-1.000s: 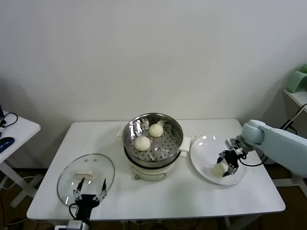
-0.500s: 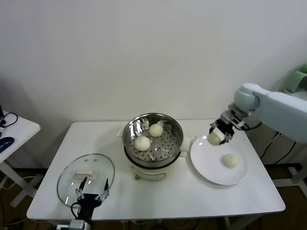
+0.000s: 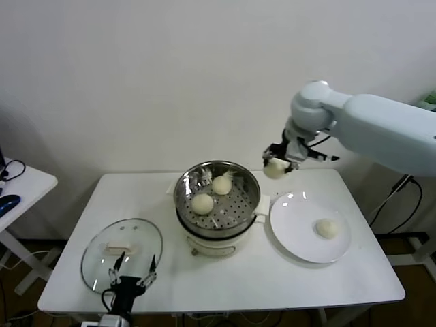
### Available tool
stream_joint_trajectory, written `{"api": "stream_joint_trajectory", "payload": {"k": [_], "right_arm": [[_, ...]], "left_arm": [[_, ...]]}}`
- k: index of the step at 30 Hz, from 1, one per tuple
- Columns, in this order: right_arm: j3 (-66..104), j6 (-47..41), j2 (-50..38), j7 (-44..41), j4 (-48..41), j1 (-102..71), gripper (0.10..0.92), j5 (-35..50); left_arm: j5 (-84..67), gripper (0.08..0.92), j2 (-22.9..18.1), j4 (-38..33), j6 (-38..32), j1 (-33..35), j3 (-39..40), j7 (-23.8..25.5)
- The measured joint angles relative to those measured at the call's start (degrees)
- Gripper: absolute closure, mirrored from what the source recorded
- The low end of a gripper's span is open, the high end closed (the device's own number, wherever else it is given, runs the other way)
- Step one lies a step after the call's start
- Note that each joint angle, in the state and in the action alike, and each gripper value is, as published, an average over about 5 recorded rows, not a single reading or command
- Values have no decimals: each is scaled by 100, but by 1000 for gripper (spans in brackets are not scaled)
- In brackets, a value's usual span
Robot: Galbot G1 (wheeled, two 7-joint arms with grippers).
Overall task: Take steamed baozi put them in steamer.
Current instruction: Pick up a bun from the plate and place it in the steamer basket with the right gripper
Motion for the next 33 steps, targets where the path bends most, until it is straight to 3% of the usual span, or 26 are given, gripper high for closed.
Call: {"api": "stream_joint_trajectory", "payload": {"k": [20, 33], "right_arm": [[-77, 689, 1663, 117, -209, -887, 364, -983], [-290, 923, 1961, 146, -324, -1024, 364, -1016]], "left_arm": [[36, 177, 59, -66, 58, -20, 100, 9], [24, 177, 58, -24, 61, 3, 95, 7]]}}
